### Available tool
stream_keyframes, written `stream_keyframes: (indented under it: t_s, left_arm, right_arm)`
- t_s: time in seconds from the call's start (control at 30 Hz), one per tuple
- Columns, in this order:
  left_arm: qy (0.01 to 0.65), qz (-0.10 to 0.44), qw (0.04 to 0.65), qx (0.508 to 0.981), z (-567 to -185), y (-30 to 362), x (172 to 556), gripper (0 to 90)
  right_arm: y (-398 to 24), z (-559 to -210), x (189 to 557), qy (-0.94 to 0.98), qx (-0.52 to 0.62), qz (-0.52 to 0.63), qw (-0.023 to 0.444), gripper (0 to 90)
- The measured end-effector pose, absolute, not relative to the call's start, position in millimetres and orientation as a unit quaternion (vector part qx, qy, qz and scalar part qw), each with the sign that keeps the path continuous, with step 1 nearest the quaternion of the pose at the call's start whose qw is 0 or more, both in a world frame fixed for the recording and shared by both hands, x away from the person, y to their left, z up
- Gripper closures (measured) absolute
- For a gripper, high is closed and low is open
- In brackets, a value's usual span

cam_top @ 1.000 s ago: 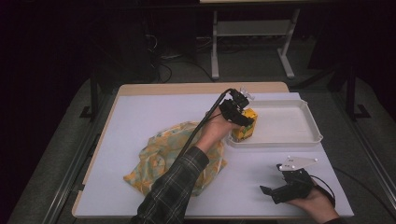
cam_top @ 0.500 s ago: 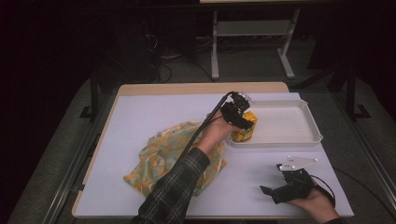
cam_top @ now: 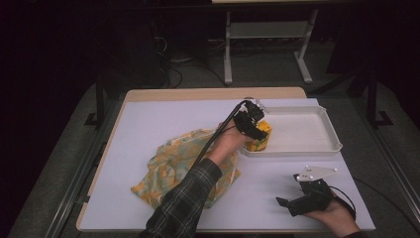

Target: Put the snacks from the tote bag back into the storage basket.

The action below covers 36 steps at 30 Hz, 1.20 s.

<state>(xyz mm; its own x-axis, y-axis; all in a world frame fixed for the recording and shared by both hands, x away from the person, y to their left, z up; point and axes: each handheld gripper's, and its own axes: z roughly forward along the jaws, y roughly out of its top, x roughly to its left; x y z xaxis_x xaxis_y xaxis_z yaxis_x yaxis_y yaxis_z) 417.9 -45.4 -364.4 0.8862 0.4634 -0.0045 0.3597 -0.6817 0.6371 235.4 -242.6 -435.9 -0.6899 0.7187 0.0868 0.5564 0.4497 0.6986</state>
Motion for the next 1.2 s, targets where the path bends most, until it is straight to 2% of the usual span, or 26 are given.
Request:
stream_keyframes:
  t_s: [0.47, 0.77, 1.2]
  left_arm:
    - [0.222, 0.074, 0.328, 0.915, -366.5, -40.3, 415.6, 50.2]
    - [0.218, 0.081, 0.334, 0.913, -353.5, -25.0, 411.6, 36.9]
    - [0.217, 0.076, 0.332, 0.915, -335.9, 20.2, 392.5, 30.6]
  right_arm:
    - [-241.7, -435.8, 235.5, 0.845, 0.378, 0.362, 0.11, 0.0]
    - [-242.3, -435.9, 235.8, 0.845, 0.379, 0.361, 0.11, 0.0]
    - [-242.5, -434.1, 238.4, 0.843, 0.381, 0.362, 0.113, 0.0]
